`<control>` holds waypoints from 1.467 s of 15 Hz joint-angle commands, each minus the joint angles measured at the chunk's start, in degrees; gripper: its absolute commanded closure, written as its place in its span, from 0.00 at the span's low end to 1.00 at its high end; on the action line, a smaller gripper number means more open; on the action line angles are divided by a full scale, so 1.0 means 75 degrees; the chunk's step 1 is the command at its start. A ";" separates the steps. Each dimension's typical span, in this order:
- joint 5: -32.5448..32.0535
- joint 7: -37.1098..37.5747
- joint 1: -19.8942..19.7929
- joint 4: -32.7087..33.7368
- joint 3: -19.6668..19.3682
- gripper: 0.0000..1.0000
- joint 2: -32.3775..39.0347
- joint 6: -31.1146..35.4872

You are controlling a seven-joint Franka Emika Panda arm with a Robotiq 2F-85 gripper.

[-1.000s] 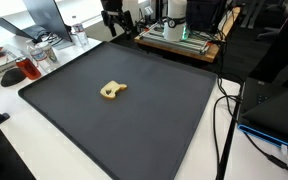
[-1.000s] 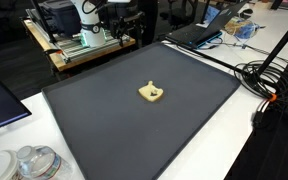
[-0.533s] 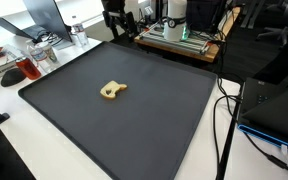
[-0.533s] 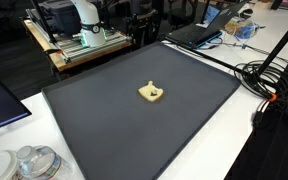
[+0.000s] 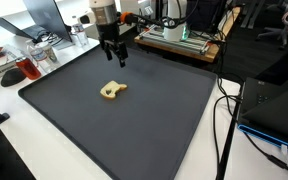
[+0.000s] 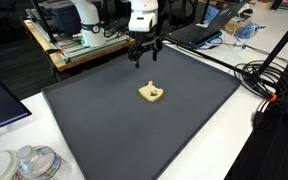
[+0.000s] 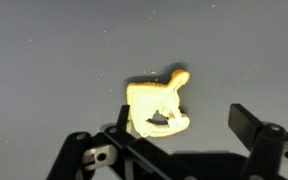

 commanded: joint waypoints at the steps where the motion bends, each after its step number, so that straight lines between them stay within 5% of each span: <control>1: -0.0469 0.0870 0.0176 0.0569 -0.0378 0.00 0.0923 0.0275; 4: 0.0146 0.0479 -0.0101 0.0957 -0.0151 0.00 0.1422 0.0228; 10: -0.0033 0.0628 0.0027 0.0904 -0.0276 0.00 0.1413 0.0228; 15: -0.0341 0.1923 0.0409 0.1311 -0.0803 0.00 0.1892 0.0350; 22: -0.0101 0.2559 0.0459 0.1725 -0.0893 0.00 0.2507 0.0525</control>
